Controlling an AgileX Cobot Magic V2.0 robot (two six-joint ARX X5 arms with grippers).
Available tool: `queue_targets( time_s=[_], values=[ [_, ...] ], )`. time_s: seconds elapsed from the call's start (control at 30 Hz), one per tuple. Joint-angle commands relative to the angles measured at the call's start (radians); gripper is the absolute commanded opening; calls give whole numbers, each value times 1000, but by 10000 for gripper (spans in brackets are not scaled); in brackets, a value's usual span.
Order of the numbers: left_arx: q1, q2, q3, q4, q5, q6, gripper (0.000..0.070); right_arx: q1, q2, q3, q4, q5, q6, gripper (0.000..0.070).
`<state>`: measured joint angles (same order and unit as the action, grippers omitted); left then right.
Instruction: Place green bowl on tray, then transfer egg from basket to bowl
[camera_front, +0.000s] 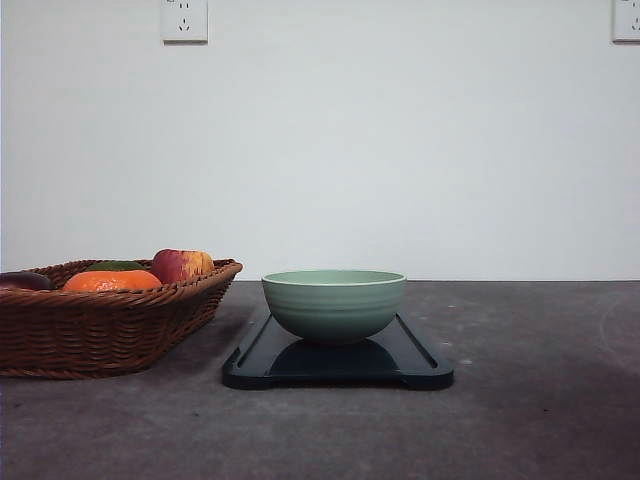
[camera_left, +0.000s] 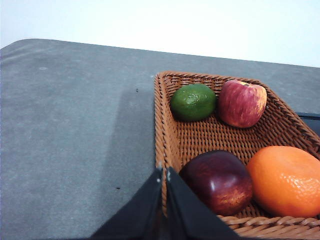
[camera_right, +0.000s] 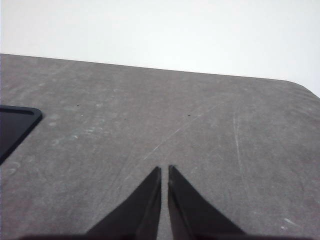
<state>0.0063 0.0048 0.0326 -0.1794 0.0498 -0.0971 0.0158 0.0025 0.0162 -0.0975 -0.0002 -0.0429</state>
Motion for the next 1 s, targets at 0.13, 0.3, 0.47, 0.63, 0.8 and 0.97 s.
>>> queue_targets(
  time_s=[0.13,0.3,0.47,0.63,0.8,0.97],
  values=[
    [3,0,-19,-8,-2,6,0,0,1,-4,8,1,17,17],
    [3,0,-19,-8,-2,6,0,0,1,-4,8,1,17,17],
    [3,0,-19,-8,-2,6,0,0,1,-4,8,1,17,17],
    [3,0,-19,-8,-2,6,0,0,1,-4,8,1,16,17],
    [3,0,-19,-8,-2,6,0,0,1,-4,8,1,17,17],
    [3,0,-19,-8,-2,7,0,0,1,-4,8,1,17,17]
  ],
)
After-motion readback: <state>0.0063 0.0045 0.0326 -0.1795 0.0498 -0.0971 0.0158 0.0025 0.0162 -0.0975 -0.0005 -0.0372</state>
